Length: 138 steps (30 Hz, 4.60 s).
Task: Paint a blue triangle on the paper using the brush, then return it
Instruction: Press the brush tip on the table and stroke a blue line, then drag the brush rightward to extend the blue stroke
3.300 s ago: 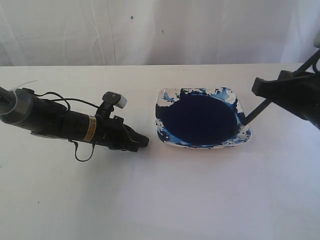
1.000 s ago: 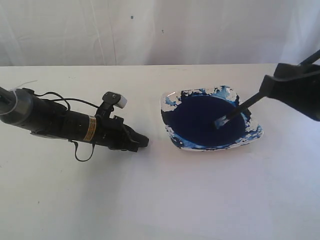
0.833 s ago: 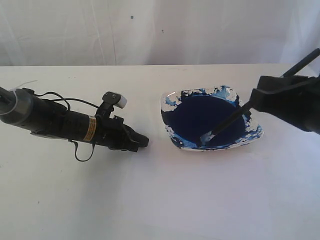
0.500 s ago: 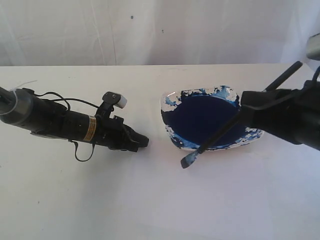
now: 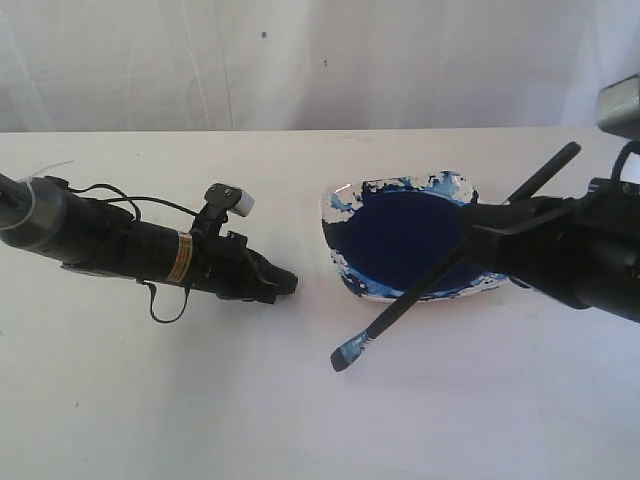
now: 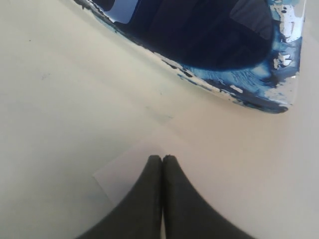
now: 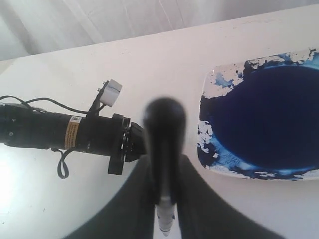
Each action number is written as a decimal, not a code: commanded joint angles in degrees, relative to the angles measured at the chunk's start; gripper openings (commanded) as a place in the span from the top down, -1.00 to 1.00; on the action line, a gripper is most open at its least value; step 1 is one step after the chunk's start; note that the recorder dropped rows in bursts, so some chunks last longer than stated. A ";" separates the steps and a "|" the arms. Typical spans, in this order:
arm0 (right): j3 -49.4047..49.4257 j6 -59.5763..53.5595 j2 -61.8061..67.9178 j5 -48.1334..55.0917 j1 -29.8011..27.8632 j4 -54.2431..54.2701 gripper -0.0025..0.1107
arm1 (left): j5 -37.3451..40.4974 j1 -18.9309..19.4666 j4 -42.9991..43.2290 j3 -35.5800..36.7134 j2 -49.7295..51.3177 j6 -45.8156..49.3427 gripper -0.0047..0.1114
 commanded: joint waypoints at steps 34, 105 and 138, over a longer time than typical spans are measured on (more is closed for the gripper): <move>-0.14 0.67 5.51 -2.77 -0.12 5.07 0.92 | 2.48 -0.20 0.85 -0.05 -0.12 0.07 0.92; 0.27 -0.78 3.68 -1.57 -0.12 6.38 0.92 | 2.48 -0.20 0.85 -0.05 -0.12 0.07 0.92; 1.10 -0.92 3.78 -8.68 -0.12 6.26 0.92 | 2.48 -0.20 0.85 -0.05 -0.12 0.07 0.92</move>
